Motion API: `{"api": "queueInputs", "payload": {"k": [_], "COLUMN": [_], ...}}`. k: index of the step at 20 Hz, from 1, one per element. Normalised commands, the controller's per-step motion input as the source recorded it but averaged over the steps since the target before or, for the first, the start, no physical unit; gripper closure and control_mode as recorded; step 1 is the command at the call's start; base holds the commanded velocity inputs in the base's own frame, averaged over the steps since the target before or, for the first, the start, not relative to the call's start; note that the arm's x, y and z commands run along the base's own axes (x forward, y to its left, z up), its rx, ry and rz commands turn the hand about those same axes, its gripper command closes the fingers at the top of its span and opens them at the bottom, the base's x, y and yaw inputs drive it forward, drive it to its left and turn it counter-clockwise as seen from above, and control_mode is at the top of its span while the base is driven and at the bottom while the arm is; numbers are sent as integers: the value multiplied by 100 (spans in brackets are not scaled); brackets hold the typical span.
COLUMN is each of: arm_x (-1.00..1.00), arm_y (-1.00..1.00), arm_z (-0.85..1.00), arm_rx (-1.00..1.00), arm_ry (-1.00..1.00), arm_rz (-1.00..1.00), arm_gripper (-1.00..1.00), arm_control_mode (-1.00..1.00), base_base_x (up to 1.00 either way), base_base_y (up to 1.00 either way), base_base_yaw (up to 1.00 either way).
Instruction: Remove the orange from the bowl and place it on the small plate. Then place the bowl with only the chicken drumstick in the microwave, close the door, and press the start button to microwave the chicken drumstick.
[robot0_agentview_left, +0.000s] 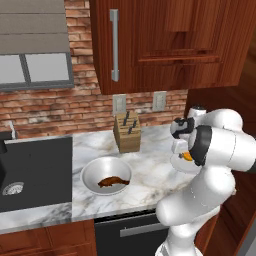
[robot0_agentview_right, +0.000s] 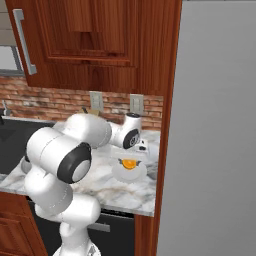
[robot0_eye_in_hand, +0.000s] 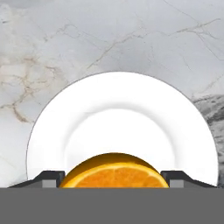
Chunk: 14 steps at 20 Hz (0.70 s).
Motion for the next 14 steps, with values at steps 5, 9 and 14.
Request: {"api": "queueInputs", "payload": {"k": [5, 9, 14], "arm_x": [-2, -6, -7], "arm_y": [0, 3, 9], "arm_z": [-47, -33, -27], "arm_rx": [0, 0, -2], "arm_ry": [0, 0, 0], "arm_rz": [0, 0, 0], "arm_gripper": [100, 100, -100], "arm_control_mode": [-100, -100, -100], "base_base_x": [0, 0, 0], "base_base_y": [0, 0, 0], "base_base_yaw": [0, 0, 0]}}
